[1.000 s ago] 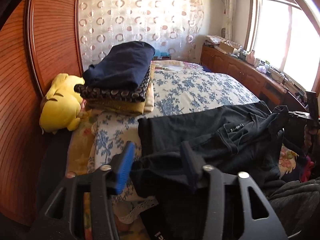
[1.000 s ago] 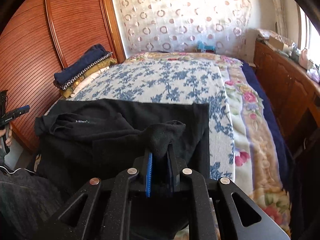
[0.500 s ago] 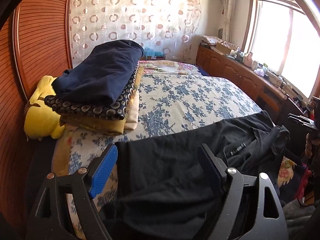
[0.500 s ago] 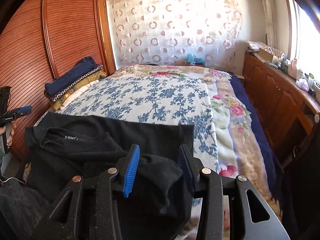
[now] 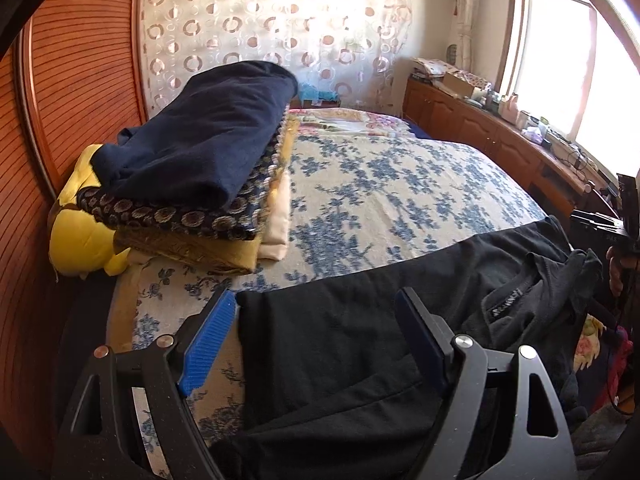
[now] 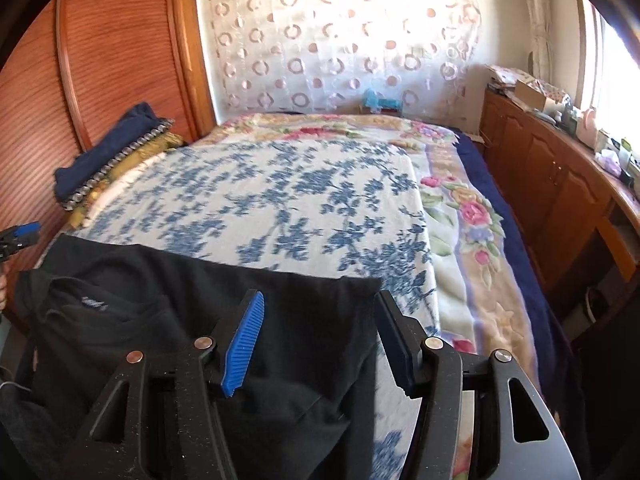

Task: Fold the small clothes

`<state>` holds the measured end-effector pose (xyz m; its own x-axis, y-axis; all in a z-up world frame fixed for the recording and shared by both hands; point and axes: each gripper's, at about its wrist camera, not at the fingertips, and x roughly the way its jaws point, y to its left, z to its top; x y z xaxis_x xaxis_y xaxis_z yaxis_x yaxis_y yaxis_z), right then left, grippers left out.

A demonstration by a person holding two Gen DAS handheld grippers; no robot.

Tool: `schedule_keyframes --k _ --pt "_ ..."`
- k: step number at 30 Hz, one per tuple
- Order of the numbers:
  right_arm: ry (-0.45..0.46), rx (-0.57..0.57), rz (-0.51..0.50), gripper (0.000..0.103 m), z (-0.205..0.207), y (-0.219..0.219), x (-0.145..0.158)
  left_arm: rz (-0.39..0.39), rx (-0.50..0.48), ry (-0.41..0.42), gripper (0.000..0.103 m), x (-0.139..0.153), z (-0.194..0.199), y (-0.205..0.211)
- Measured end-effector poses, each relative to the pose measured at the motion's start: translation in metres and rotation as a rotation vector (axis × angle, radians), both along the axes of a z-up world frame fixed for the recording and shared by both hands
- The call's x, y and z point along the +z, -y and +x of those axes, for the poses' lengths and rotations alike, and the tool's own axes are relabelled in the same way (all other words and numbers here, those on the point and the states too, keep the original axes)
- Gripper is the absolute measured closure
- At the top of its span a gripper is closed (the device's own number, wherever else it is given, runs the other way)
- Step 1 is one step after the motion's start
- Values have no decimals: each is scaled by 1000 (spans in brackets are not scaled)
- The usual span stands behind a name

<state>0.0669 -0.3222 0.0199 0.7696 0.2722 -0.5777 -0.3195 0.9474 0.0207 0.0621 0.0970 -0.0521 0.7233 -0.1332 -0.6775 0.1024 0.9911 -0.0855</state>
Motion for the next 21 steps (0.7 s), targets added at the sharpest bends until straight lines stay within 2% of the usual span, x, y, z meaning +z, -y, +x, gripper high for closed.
schedule_keyframes --k 8,15,21 --pt "-64 -49 -62 44 46 -3 -11 -33 61 -17 21 -9 2 -27" --pt "-135 -66 -52 44 64 -8 -26 -42 84 -41 20 -19 5 -38" --pt "-104 -62 -41 41 63 -4 -29 -39 88 -54 21 -20 11 -43"
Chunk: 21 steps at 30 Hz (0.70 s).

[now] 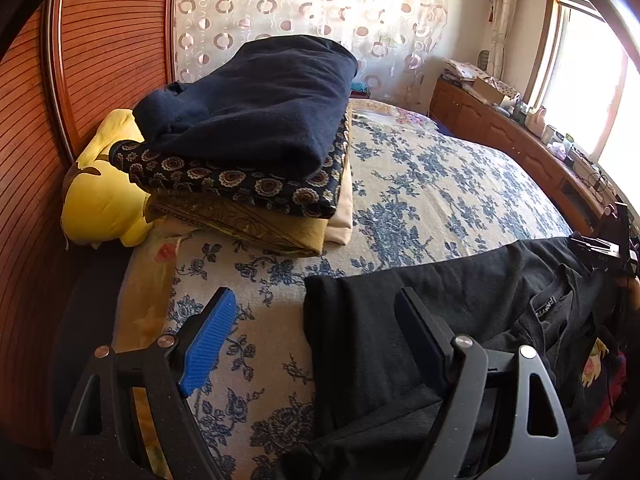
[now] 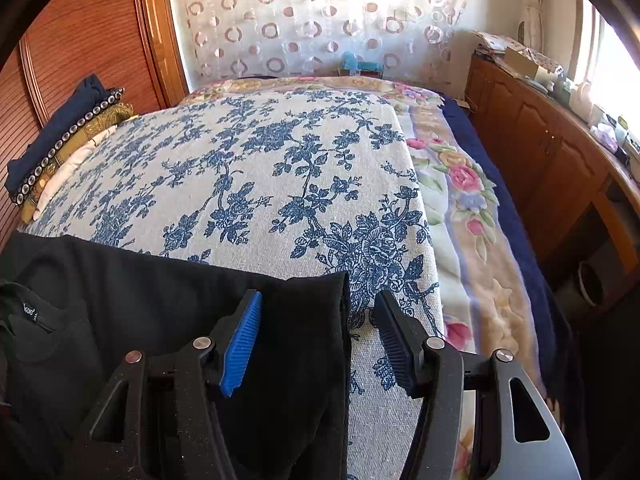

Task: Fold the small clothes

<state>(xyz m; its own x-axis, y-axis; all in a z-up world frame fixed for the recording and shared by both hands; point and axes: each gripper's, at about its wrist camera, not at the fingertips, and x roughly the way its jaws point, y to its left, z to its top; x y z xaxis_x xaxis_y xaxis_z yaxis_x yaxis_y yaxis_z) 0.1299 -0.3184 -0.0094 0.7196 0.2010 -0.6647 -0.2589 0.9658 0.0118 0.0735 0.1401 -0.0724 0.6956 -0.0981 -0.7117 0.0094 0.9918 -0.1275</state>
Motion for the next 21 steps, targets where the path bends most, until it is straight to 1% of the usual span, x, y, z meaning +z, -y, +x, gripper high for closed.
schedule_keyframes --k 5,7,9,11,12,16,19,20,21 --pt "18 0 4 40 -1 3 -5 -12 -26 -33 27 -4 6 -3" --pt "20 3 5 39 -2 3 -6 -13 -37 -59 31 -10 10 -2" --pt "19 6 8 39 -1 3 -7 -15 -42 -74 40 -15 12 -1" --pt "19 7 8 38 0 3 -8 -24 -50 -93 46 -21 14 0" --pt "19 7 7 38 0 3 -8 -30 -50 -101 47 -23 15 0" --pt "20 6 6 38 0 3 -8 -55 -49 -123 47 -32 18 -2" --pt "20 6 5 38 0 3 -8 -54 -57 -121 48 -32 17 1" --pt "20 6 6 38 0 3 -8 -59 -63 -121 55 -32 16 2" --pt "20 6 5 38 0 3 -8 -62 -68 -123 59 -32 16 3"
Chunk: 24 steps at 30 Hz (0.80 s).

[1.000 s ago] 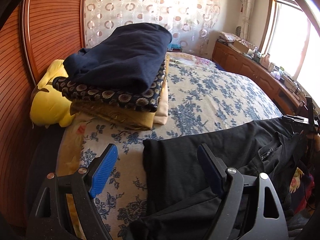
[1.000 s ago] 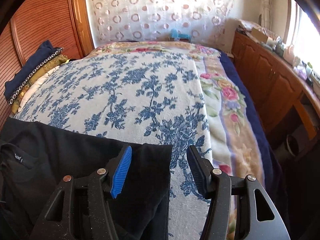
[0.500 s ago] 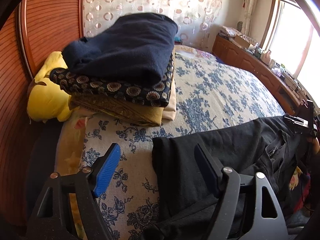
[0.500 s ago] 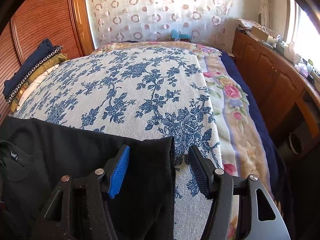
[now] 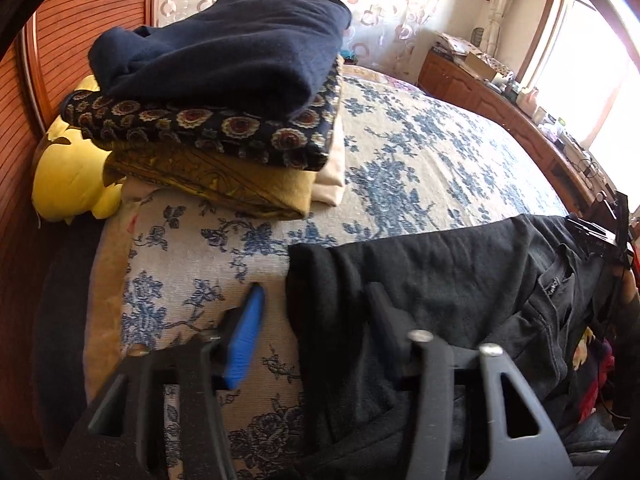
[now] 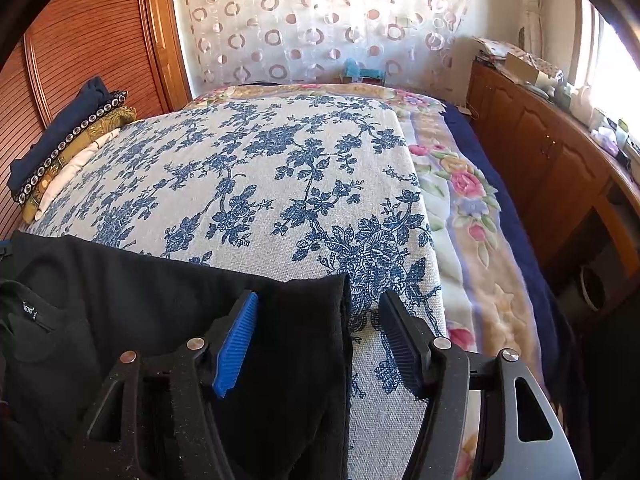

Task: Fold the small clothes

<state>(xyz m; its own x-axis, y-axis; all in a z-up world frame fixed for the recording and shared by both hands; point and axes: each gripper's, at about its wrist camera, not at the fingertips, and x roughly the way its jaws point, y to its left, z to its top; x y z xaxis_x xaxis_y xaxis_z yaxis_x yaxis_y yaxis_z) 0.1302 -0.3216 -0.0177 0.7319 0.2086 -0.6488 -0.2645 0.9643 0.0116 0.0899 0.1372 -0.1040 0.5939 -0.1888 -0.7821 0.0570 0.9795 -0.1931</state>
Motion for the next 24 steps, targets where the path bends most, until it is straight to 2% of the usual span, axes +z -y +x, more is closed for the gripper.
schedule_keyframes --k 7,9,11,15,17,19,20,21,24 --pt "1 1 0 38 0 0 0 20 -11 2 68 0 -1 9" --pt "1 1 0 38 0 0 0 17 -15 4 81 0 -2 11" --pt "1 1 0 38 0 0 0 17 -29 -2 90 1 -3 15" --pt "2 -1 -9 39 0 0 0 35 -40 28 92 9 -7 21" --pt "0 15 -8 46 0 -1 1 33 -42 56 93 17 -13 24" --pt "0 33 -8 72 -3 -3 3 21 -45 84 93 25 -19 25" --pt "-3 46 -3 79 -4 -4 3 19 -47 98 93 29 -22 25" --pt "-13 61 12 91 -7 -4 4 15 -49 110 93 33 -25 25" --pt "-10 98 44 96 -21 -3 6 4 -43 152 94 48 -33 26"
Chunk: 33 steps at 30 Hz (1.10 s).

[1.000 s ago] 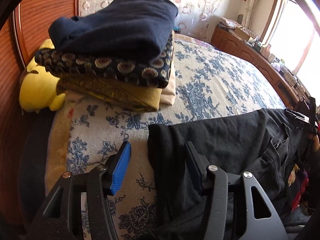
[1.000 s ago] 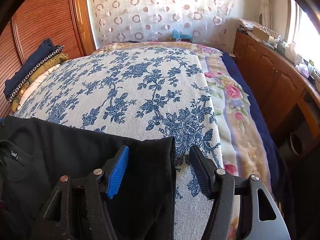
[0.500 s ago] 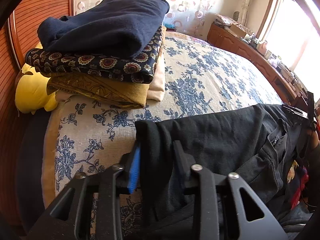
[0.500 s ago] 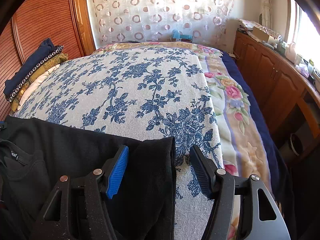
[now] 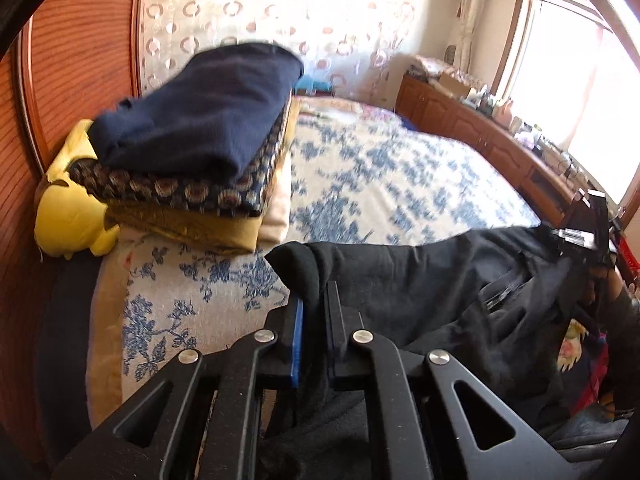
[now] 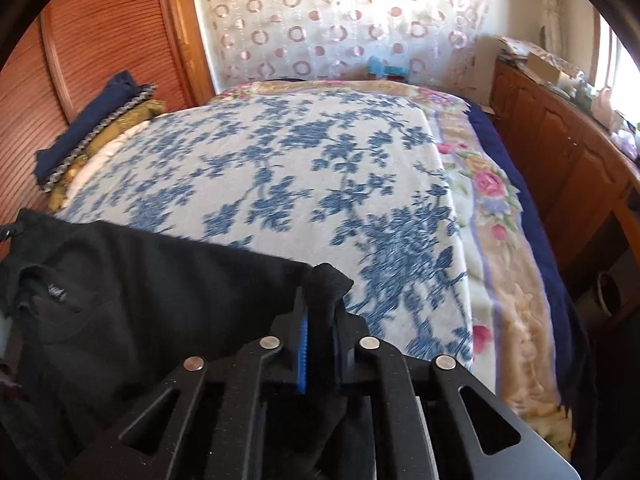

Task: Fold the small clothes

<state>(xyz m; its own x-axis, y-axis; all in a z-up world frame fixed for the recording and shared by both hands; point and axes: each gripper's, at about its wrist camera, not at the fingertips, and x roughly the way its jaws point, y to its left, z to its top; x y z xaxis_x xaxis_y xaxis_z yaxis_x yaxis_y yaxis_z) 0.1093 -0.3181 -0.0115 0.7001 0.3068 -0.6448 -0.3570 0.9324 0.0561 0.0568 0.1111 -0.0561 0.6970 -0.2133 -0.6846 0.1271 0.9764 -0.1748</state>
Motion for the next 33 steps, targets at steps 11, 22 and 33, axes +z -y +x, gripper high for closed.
schedule_keyframes --k 11,22,33 --pt "296 -1 171 97 -99 32 103 -99 -39 238 94 92 -34 6" --pt "415 -65 39 88 -22 10 270 116 -66 301 81 189 134 27" --pt "69 -145 -128 66 90 -23 107 127 -100 73 27 55 160 29"
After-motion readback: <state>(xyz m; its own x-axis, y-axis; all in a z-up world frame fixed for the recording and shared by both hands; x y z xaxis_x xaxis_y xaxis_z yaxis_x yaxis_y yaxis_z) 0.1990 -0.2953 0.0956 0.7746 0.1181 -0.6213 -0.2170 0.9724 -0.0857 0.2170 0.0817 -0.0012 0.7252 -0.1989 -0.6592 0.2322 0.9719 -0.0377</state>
